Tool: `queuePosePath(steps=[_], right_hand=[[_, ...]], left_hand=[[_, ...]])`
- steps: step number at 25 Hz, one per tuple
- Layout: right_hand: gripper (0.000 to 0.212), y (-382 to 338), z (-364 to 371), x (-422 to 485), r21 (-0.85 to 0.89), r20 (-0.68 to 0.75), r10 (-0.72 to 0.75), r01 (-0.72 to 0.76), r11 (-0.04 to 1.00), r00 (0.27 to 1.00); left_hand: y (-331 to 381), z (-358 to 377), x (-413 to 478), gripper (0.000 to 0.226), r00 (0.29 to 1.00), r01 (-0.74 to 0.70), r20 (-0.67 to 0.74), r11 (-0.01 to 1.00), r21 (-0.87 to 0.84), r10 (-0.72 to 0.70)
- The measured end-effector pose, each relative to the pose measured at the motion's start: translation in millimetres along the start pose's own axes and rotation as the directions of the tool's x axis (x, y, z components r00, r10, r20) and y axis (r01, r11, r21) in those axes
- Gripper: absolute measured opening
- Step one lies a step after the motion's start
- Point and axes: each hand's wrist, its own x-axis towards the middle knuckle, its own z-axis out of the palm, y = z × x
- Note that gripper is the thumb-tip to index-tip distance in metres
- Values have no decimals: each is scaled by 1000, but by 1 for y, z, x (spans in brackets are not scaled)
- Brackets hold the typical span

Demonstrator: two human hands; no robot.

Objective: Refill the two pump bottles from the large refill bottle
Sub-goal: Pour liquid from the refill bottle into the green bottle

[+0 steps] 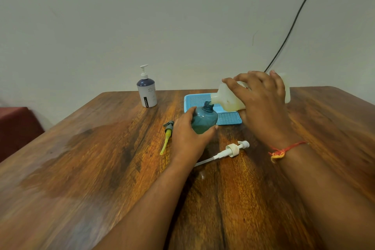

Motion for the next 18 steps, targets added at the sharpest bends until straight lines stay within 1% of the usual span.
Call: queuePosePath(steps=[18], right_hand=[[87,-1,0,0,-5,9,2,-2,1000,1000]], left_hand=[[-1,0,1,83,1000,13,3,1000,19,-13]])
